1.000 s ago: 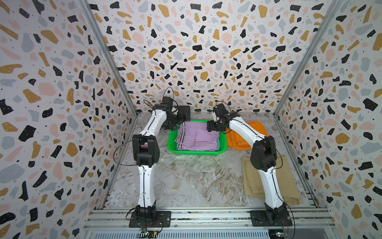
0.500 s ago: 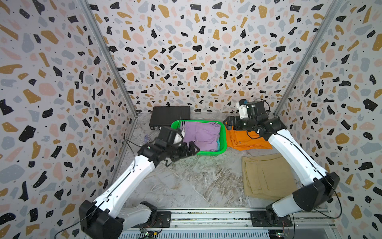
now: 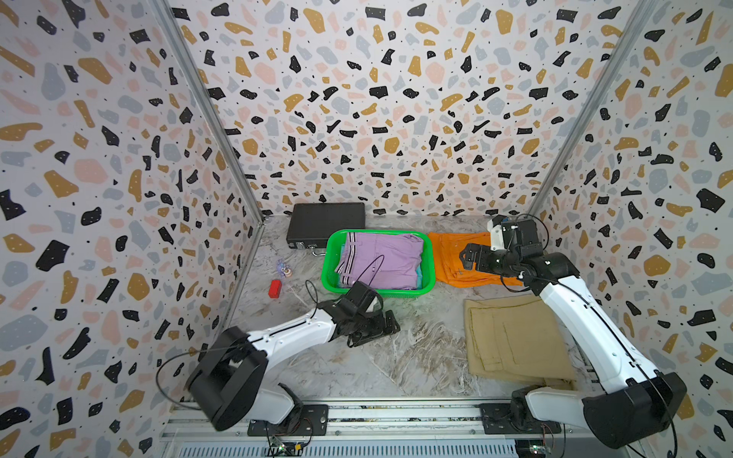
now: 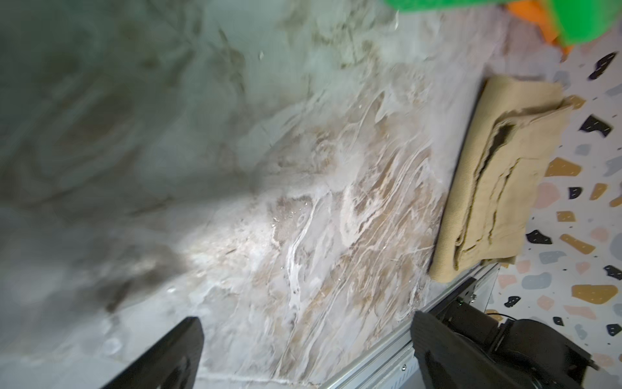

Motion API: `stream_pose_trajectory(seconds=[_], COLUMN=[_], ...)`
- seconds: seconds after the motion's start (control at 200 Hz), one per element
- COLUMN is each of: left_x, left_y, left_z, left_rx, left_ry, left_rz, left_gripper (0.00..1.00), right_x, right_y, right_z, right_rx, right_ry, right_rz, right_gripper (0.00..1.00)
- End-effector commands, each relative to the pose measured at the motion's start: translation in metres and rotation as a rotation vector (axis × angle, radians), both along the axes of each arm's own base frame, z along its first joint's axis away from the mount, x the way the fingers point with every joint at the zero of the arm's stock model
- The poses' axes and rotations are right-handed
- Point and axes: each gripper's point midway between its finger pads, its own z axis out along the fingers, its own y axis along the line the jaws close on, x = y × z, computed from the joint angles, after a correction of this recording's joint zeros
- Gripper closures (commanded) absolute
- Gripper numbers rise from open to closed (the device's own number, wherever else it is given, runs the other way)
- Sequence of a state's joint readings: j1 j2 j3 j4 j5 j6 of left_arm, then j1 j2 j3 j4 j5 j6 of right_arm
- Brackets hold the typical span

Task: Put the folded long pants in the basket
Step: Adjust the basket at the center of the board, then move the long pant to the center of the board.

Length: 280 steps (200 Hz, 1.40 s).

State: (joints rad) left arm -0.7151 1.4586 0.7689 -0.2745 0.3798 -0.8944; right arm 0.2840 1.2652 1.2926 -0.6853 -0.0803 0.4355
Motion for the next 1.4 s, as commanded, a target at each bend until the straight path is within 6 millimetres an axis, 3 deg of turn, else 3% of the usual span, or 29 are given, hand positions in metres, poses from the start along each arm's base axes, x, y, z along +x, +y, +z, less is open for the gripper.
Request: stream_pose_trajectory(seconds=[0.0,0.215,0.39,0.566,0.711,1.081,1.176,1.312,1.397], left_x=[0.005,-0.001,-0.009,-0.006,-0.012,-0.032,-0.036,-0.037,-0.038], left_y=[-0.034,-0.076,-0.113,-0.14,-0.175,-0.234,-0.238,-0.242,-0.243], left_z=[0.002,-0.027,-0.049,-0.051,-0.05,-0.08,-0.089,-0.089,-0.089], left_rx=[-0.055,0.019,0.038,0.049,0.042,0.009,0.009,-0.011,-0.016], left_ry=[-0.011,0.056,0.11,0.09,0.085,0.173,0.209,0.221,0.216], left_rz=[-0.076,-0.248,-0.373,-0.413,-0.476,-0.582,-0.585,-0.597,-0.607], left_gripper=[0.0,0.04,0.08,0.07,0.07,0.09,0.17,0.36,0.55], right_x=[-0.006,-0.009,-0.012,-0.015,-0.015,-0.018,-0.018,-0.019,-0.02], right_y=[-0.011,-0.037,-0.043,-0.047,-0.048,-0.049,-0.049,-0.05,-0.05], right_z=[0.01,0.008,0.006,0.007,0.007,0.007,0.007,0.005,0.006], right_rx=[0.008,-0.063,-0.053,-0.053,-0.049,-0.04,-0.038,-0.042,-0.041], right_ry=[-0.01,0.004,0.011,0.002,0.003,0.004,0.004,0.007,0.006], right_rz=[-0.046,-0.148,-0.173,-0.188,-0.197,-0.2,-0.198,-0.2,-0.201], right_gripper=[0.0,0.0,0.0,0.0,0.0,0.0,0.0,0.0,0.0])
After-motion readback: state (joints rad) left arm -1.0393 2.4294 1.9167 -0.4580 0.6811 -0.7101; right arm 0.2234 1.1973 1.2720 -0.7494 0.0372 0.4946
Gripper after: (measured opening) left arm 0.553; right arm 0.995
